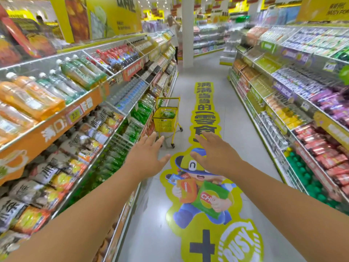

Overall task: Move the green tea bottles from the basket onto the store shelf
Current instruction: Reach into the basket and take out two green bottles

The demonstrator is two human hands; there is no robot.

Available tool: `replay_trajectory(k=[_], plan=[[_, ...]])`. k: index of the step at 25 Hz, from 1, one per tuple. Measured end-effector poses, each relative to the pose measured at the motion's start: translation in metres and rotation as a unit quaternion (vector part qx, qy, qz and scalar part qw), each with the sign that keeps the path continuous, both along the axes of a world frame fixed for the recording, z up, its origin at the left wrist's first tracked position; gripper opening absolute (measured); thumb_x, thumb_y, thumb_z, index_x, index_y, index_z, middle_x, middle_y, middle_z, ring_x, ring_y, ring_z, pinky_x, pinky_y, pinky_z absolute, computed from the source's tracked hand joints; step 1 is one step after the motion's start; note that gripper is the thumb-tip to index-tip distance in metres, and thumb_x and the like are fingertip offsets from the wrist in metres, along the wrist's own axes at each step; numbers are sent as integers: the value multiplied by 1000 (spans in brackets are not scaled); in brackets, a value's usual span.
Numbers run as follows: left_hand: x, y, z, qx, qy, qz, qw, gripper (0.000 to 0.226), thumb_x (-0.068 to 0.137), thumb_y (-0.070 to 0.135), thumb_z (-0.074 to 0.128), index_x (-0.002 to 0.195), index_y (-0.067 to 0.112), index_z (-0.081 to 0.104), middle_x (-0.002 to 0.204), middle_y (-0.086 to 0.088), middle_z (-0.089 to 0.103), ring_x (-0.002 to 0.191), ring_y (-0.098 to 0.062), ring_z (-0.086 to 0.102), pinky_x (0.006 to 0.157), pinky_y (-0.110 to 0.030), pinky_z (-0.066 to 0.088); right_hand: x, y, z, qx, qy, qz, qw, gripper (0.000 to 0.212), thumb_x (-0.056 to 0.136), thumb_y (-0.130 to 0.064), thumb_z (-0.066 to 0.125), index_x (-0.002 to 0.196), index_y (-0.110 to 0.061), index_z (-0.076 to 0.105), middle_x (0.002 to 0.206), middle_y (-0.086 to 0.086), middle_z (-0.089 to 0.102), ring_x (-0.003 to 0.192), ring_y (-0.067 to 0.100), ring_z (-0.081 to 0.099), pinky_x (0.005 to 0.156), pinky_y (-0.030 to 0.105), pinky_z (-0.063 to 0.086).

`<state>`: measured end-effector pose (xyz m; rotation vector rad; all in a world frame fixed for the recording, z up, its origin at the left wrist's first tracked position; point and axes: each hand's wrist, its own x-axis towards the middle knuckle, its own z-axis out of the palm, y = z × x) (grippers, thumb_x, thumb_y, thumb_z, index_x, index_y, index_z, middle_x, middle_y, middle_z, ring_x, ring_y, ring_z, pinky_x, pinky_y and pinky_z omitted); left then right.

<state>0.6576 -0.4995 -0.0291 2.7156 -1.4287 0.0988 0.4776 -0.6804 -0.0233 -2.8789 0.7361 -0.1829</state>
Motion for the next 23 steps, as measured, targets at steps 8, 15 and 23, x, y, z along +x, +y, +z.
replay_trajectory(k=[8, 15, 23], plan=[[128, -154, 20, -16, -7, 24, 1000, 79, 97, 73, 26, 163, 34, 9, 172, 1, 5, 157, -24, 7, 127, -43, 12, 138, -166, 23, -9, -6, 22, 1000, 75, 104, -63, 39, 166, -27, 21, 175, 1, 11, 161, 22, 8, 127, 41, 17], [255, -261, 13, -16, 7, 22, 1000, 77, 98, 69, 31, 163, 35, 8, 172, 3, 4, 157, -23, 6, 126, -42, 12, 271, -273, 7, -5, 3, 17, 1000, 76, 103, -64, 40, 166, -27, 21, 175, 1, 11, 161, 24, 7, 128, 40, 13], [444, -372, 8, -25, 8, 22, 999, 77, 97, 68, 35, 163, 33, 14, 171, 2, 9, 157, -24, 11, 124, -43, 17, 448, -372, 4, -8, 11, 9, 1000, 73, 104, -62, 40, 165, -26, 23, 175, 2, 14, 161, 23, 10, 127, 39, 16]])
